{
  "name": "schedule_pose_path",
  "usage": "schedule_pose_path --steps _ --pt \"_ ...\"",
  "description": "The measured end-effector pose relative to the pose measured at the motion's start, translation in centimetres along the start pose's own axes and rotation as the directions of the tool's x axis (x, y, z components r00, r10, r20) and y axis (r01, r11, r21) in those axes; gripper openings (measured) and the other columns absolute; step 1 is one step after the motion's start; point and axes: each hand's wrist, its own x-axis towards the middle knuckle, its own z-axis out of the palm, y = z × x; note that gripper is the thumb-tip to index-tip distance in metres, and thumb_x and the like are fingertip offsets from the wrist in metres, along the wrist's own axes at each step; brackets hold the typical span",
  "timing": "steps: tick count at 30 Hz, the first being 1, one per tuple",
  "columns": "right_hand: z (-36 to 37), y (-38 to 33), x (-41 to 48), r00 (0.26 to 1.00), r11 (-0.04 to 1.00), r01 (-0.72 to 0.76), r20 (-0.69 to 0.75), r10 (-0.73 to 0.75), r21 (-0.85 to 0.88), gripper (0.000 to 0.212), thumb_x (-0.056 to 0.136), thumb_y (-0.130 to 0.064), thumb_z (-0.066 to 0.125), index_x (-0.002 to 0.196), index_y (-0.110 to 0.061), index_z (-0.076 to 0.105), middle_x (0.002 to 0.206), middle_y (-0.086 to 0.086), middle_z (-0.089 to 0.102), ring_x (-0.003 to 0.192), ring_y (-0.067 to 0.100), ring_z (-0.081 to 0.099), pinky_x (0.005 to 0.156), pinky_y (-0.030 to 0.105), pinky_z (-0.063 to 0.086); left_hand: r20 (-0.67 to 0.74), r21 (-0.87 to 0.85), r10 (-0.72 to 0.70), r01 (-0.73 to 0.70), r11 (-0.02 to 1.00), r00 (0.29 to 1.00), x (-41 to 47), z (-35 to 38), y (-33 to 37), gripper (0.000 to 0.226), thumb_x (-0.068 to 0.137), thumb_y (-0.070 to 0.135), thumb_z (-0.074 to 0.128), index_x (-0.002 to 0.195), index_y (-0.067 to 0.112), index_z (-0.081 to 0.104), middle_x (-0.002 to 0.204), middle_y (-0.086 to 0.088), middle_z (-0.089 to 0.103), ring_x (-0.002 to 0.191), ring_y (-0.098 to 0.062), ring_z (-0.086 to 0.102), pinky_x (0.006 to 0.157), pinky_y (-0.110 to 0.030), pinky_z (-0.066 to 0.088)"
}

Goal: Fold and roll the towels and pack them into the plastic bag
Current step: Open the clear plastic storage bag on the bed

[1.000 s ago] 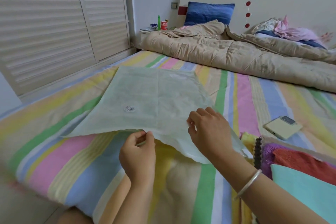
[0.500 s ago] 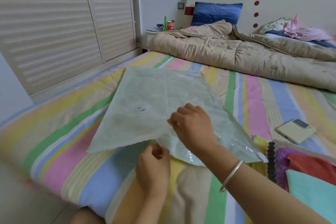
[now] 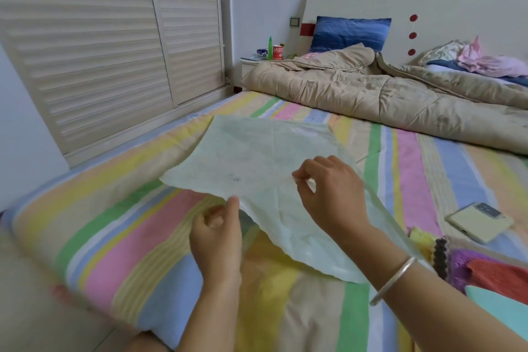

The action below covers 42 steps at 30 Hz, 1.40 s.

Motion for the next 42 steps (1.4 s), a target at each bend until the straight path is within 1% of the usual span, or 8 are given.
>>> schedule_pose_path --steps 8,14,21,29,31,34,38,42 --pt "1.7 -2.8 -1.1 0.979 0.991 0.134 0.153 -0.133 -0.001 0.042 0.064 -0.008 0.07 0.102 -0.027 0.066 0.094 -0.006 0.062 0.084 0.021 0.056 0.064 0.031 0.045 0.093 0.161 0.1 -0.114 0.98 0.991 0.7 -1.5 -0.9 0.021 0.082 0.019 0.073 0.065 0.011 0.065 0.055 0.005 0.057 0.055 -0.011 0.05 0.056 -0.027 0.039" --pt "4.6 -6.2 -0.7 0.915 0.936 0.353 0.216 -0.342 -0.011 0.013 0.064 -0.024 0.079 0.066 -0.024 0.066 0.064 -0.007 0.057 0.068 0.02 0.054 0.055 0.03 0.042 0.033 0.366 0.196 -0.194 0.91 0.98 2.4 -2.7 -2.5 0.027 0.082 0.025 0.072 0.059 0.018 0.06 0.061 0.004 0.064 0.062 -0.019 0.057 0.055 -0.027 0.034" --pt "3.2 -8.2 5.0 0.969 0.97 0.242 -0.048 -0.24 0.021 0.01 0.071 -0.024 0.077 0.07 -0.018 0.068 0.067 -0.003 0.06 0.069 0.025 0.054 0.059 0.033 0.04 -0.116 0.532 0.114 -0.035 0.846 0.987 5.6 -5.1 -7.3 0.015 0.081 0.016 0.07 0.07 0.005 0.071 0.078 -0.019 0.071 0.079 -0.04 0.064 0.065 -0.034 0.044" --pt "3.8 -7.2 1.2 0.978 0.976 0.099 0.162 -0.132 0.196 0.017 0.08 -0.019 0.068 0.093 -0.027 0.073 0.087 -0.008 0.069 0.084 0.022 0.058 0.07 0.034 0.043 -0.045 0.397 0.089 -0.064 0.916 0.995 3.0 -4.5 -6.1 0.022 0.085 0.022 0.069 0.1 0.007 0.066 0.098 -0.012 0.07 0.09 -0.035 0.064 0.076 -0.035 0.049" --pt "3.2 -6.6 -0.7 0.953 0.968 0.071 0.269 -0.137 0.24 0.029 0.084 -0.02 0.064 0.111 -0.028 0.069 0.103 -0.008 0.07 0.098 0.022 0.058 0.08 0.034 0.043 0.004 0.255 0.009 -0.01 0.967 1.0 -0.5 -4.1 -5.8 0.032 0.086 0.023 0.067 0.114 0.016 0.055 0.107 0.0 0.063 0.085 -0.026 0.066 0.066 -0.039 0.057" --pt "1.2 -5.1 -3.7 0.925 0.968 0.048 0.354 -0.136 0.247 0.038 0.088 -0.026 0.061 0.126 -0.03 0.059 0.116 -0.009 0.065 0.11 0.018 0.053 0.088 0.031 0.039 0.124 0.161 -0.049 0.029 0.987 0.991 -6.0 -3.2 -5.6 0.019 0.09 0.016 0.062 0.104 0.02 0.049 0.098 0.007 0.06 0.068 -0.013 0.064 0.046 -0.028 0.05" --pt "-3.8 -0.6 -7.1 0.949 0.98 -0.06 0.314 -0.003 0.189 0.034 0.088 -0.025 0.061 0.122 -0.031 0.061 0.112 -0.012 0.065 0.107 0.014 0.054 0.085 0.028 0.043 0.356 0.17 0.081 -0.15 0.974 0.931 -11.0 -0.8 -5.2 0.013 0.09 0.016 0.061 0.088 0.028 0.057 0.08 0.01 0.065 0.065 -0.019 0.062 0.063 -0.046 0.055" --pt "-11.1 6.4 -11.3 0.941 0.962 -0.258 0.247 0.23 0.09 0.031 0.087 -0.021 0.063 0.116 -0.031 0.064 0.102 -0.014 0.064 0.096 0.01 0.057 0.082 0.03 0.047 0.593 0.155 0.228 -0.387 0.909 0.772 -15.3 3.0 -4.0 0.012 0.089 0.02 0.062 0.084 0.031 0.059 0.083 0.021 0.064 0.067 -0.006 0.063 0.066 -0.039 0.054"
